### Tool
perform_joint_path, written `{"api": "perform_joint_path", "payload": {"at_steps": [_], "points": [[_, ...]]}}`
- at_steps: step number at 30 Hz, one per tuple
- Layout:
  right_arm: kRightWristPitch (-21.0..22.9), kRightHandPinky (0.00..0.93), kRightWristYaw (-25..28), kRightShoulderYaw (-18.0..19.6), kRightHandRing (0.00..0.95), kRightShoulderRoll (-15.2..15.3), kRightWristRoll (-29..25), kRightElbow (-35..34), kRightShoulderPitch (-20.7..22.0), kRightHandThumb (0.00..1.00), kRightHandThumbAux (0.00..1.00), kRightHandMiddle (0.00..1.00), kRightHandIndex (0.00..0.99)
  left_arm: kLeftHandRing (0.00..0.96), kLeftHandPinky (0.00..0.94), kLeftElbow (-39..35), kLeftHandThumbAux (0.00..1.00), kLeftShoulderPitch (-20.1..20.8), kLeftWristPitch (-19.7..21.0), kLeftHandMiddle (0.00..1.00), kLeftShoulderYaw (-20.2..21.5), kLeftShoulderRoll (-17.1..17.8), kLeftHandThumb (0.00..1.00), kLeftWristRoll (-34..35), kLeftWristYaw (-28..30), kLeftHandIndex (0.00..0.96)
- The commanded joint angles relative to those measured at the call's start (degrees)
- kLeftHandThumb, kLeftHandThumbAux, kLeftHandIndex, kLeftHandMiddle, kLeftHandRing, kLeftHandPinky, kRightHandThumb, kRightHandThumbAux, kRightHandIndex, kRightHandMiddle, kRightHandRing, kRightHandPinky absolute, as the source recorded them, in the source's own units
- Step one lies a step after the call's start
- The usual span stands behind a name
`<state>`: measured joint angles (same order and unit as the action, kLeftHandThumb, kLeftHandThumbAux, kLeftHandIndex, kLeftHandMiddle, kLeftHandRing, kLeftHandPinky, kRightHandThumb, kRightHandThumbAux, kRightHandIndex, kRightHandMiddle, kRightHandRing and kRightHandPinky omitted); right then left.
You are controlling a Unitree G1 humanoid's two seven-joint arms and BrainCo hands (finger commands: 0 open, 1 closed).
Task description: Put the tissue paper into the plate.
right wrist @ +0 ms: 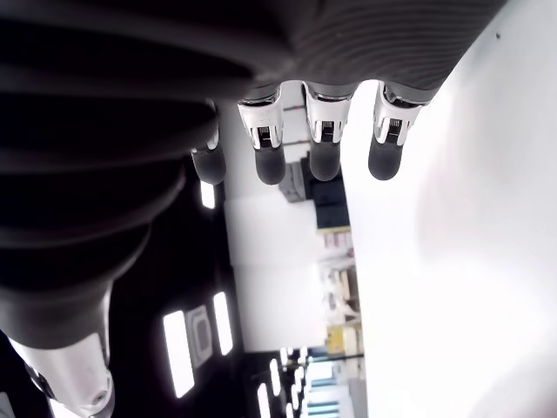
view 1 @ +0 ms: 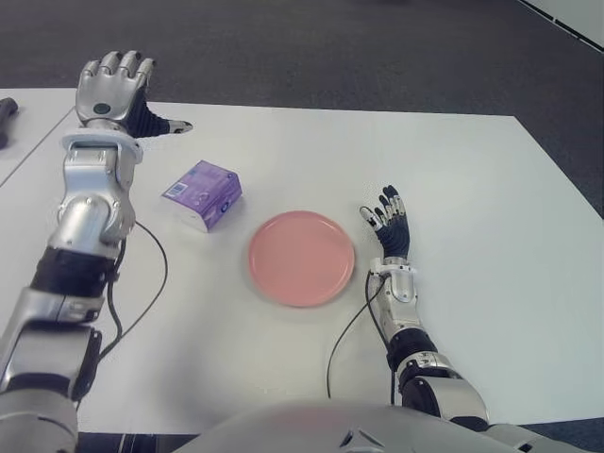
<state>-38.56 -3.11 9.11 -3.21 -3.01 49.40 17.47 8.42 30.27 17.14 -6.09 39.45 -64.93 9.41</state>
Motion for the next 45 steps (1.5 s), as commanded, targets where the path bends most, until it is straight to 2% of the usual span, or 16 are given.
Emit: {"api": "perform_joint_path", "payload": {"at_steps": [1, 7, 14, 19, 22, 31, 35, 37, 39, 45], "points": [[2.7, 0.000, -0.6, 0.7, 0.000, -0.6, -0.6, 6.2, -4.2, 0.138, 0.669, 0.000, 0.004, 0.000, 0.000, 17.0, 0.394, 3.9, -0.2, 0.000, -7.3, -0.8, 0.038, -3.4, -2.4, 0.000], [2.4, 0.000, 1.0, 0.6, 0.000, -0.1, -1.0, 4.3, -5.8, 0.152, 0.644, 0.000, 0.004, 0.000, 0.000, 21.9, 0.374, 5.2, -0.1, 0.000, -11.4, -1.2, 0.020, -3.3, -2.6, 0.000], [2.9, 0.000, 2.1, 2.0, 0.000, -0.3, -2.7, 6.2, -4.0, 0.169, 0.625, 0.000, 0.013, 0.000, 0.000, 21.6, 0.345, 4.9, 2.6, 0.000, -17.0, -3.3, 0.014, -4.0, 1.7, 0.000], [2.4, 0.000, 1.0, 1.7, 0.000, -0.7, -1.8, 7.8, -3.5, 0.176, 0.612, 0.000, 0.016, 0.000, 0.000, 22.3, 0.331, 5.2, 3.8, 0.000, -19.5, -4.2, 0.010, -3.7, 3.9, 0.000], [1.0, 0.000, -0.7, 0.7, 0.000, -0.9, 0.0, 7.5, -4.0, 0.173, 0.613, 0.000, 0.016, 0.000, 0.000, 25.2, 0.315, 5.9, 3.5, 0.000, -21.1, -5.5, 0.003, -3.1, 4.4, 0.000], [-1.3, 0.000, -0.6, 0.0, 0.000, -0.9, 0.6, 5.0, -5.8, 0.128, 0.663, 0.000, 0.019, 0.000, 0.000, 31.8, 0.290, 7.4, 2.3, 0.000, -23.4, -8.0, 0.000, -0.9, 2.1, 0.000], [0.0, 0.000, 1.0, 2.0, 0.000, 0.4, -1.5, 9.5, -2.6, 0.111, 0.658, 0.000, 0.020, 0.000, 0.000, 33.0, 0.278, 7.8, 1.8, 0.000, -23.9, -8.6, 0.000, 0.3, 2.2, 0.000], [0.2, 0.000, 1.6, 2.2, 0.000, -0.2, -2.1, 8.4, -3.4, 0.112, 0.648, 0.000, 0.020, 0.000, 0.000, 33.0, 0.272, 7.9, 1.5, 0.000, -24.0, -8.8, 0.000, 1.1, 2.7, 0.000], [-0.2, 0.000, 2.0, 1.6, 0.000, -1.1, -2.2, 4.6, -6.1, 0.118, 0.631, 0.000, 0.019, 0.000, 0.000, 32.3, 0.262, 7.7, 1.4, 0.000, -24.0, -8.8, 0.000, 1.7, 3.3, 0.000], [1.2, 0.000, 1.9, 1.4, 0.000, -1.2, -1.8, 6.2, -5.2, 0.129, 0.627, 0.000, 0.018, 0.000, 0.000, 27.4, 0.247, 6.6, 1.6, 0.000, -23.9, -7.3, 0.000, 3.2, 5.8, 0.000]]}}
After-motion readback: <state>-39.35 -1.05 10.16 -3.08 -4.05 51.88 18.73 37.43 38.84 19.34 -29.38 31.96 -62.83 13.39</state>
